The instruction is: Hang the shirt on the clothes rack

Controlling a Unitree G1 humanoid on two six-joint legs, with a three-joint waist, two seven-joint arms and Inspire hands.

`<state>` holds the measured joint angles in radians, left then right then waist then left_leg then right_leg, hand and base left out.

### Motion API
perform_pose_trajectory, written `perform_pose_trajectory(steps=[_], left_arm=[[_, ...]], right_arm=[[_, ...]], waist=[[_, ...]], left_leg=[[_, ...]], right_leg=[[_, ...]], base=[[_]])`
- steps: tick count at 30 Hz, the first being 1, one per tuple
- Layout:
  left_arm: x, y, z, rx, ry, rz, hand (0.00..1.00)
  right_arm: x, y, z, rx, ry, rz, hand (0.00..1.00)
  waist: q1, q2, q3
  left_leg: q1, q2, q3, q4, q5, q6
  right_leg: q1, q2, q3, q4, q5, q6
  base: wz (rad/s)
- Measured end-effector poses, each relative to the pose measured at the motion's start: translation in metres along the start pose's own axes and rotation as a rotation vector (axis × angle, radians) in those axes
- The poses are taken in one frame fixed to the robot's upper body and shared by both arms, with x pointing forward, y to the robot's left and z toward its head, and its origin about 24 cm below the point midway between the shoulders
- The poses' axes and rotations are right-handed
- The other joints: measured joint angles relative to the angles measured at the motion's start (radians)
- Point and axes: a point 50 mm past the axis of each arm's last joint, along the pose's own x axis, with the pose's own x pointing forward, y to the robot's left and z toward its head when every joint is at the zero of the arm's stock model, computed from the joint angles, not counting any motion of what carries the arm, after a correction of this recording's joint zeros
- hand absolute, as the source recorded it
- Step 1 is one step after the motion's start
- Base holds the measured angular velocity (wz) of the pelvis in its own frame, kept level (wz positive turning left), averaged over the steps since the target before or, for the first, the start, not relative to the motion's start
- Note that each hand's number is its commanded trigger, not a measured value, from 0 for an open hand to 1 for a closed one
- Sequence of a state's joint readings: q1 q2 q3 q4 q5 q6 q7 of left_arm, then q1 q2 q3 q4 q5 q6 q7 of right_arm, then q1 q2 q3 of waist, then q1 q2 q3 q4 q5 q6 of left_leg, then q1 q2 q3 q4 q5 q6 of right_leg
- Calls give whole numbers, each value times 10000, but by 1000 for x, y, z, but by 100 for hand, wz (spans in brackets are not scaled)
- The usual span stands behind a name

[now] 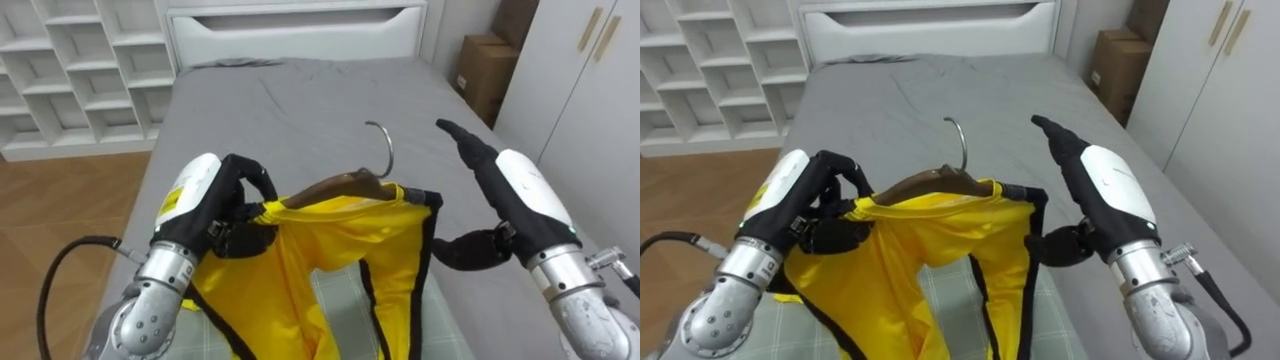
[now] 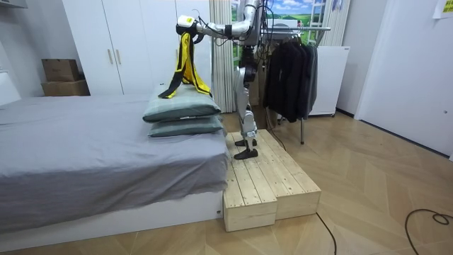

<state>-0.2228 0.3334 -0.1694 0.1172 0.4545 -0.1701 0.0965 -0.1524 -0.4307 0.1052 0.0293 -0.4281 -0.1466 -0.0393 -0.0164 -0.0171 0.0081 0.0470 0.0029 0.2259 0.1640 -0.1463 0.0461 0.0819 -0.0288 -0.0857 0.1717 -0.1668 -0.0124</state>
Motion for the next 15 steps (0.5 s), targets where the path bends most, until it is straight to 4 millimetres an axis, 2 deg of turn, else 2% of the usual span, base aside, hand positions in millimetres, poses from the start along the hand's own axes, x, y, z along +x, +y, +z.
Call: perform_pose_trajectory(steps=[8, 15], left_arm=[[0, 1, 4, -9, -270, 47, 100], [0, 0, 5, -2, -294, -4, 100]], right_arm=[[5, -3, 4, -82, -231, -101, 0], [11, 0, 9, -104, -440, 36, 0]], waist=[[-6, -29, 12], [-18, -157, 59]], left_leg=[[6, -8, -35, 12, 0, 0], [-22, -12, -35, 32, 0, 0]], right_leg=[[20, -13, -50, -12, 1, 0], [3, -16, -31, -35, 0, 1]], base=[[0], [0]])
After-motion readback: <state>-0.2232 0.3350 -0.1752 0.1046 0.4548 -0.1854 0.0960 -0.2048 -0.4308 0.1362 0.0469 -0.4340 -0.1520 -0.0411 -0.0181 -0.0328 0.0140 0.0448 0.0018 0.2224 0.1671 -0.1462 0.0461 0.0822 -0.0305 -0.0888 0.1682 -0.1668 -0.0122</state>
